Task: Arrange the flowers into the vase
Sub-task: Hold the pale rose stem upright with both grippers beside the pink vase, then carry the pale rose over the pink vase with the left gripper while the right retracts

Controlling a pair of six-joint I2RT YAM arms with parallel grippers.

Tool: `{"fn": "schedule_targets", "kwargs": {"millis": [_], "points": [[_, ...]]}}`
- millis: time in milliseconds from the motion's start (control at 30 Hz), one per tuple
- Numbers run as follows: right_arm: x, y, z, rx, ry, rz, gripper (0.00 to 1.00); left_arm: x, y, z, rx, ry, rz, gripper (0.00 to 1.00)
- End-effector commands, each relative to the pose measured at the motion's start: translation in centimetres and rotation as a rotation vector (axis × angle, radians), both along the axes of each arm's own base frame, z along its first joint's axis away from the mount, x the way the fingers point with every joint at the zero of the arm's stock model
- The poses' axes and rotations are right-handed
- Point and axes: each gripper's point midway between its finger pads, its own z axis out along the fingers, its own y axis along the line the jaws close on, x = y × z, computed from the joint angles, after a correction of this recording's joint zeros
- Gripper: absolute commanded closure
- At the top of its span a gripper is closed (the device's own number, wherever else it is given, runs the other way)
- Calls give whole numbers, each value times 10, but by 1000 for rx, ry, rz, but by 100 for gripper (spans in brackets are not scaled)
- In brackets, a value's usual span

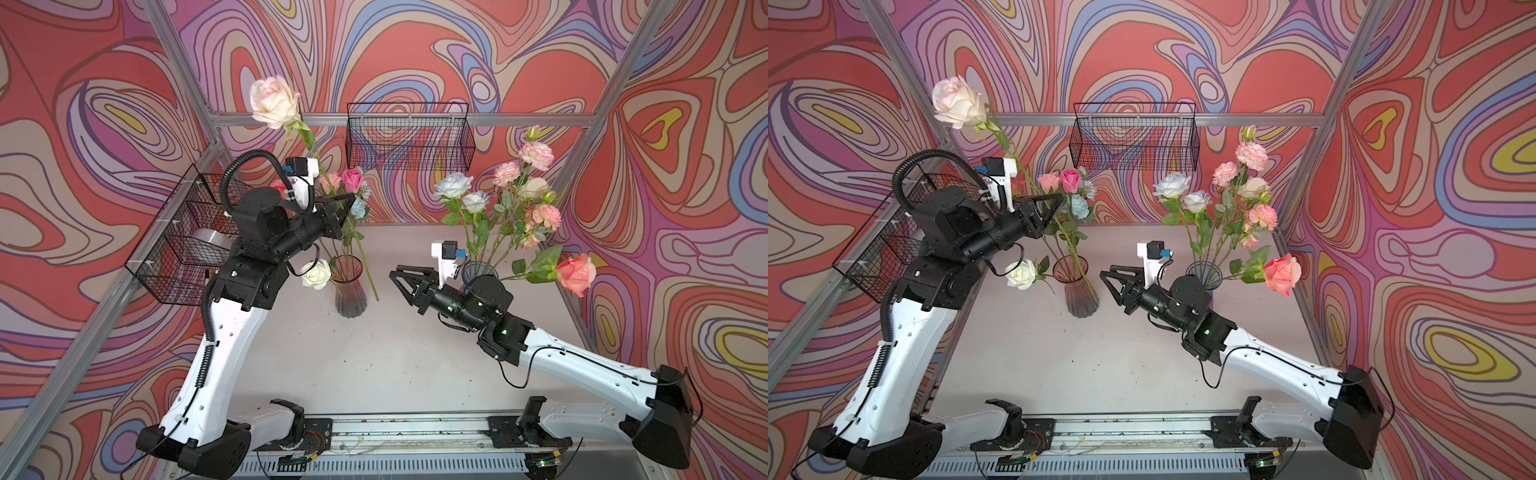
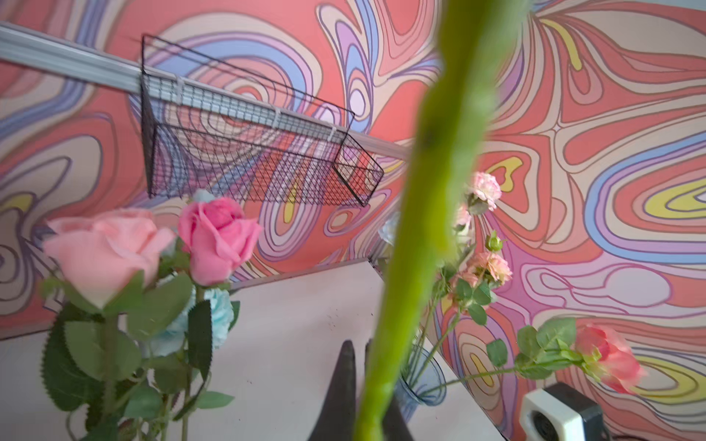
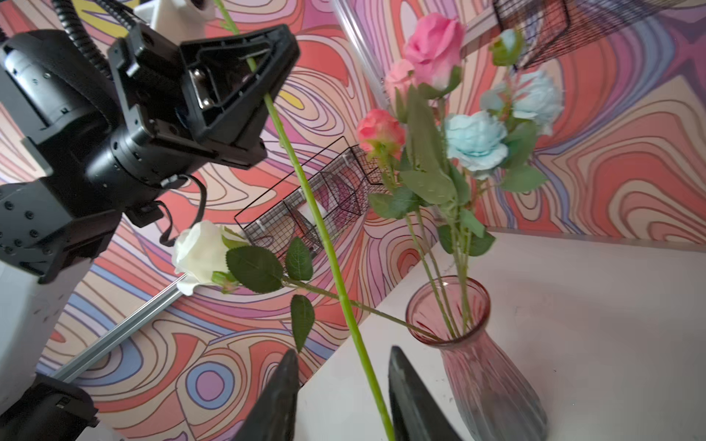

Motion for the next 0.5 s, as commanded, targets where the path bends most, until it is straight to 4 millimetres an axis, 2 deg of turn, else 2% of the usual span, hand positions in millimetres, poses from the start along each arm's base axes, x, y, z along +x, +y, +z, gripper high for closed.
{"fn": "schedule_targets", "kwargs": {"millis": [0, 267, 333, 400, 467], "points": [[10, -26, -28, -29, 85, -137, 60, 19, 17, 28, 65, -142, 130, 100], [15, -58, -76, -154, 180, -283, 57, 39, 21, 39, 124, -196, 185, 100], [16, -62, -84, -167, 189, -305, 56, 44, 26, 33, 143, -189, 223, 100], [17, -66, -90, -175, 200, -321, 56, 49, 32, 18, 147, -155, 266, 100], [14, -67, -89, -169, 206, -313, 56, 50, 34, 11, 137, -181, 278, 100]]}}
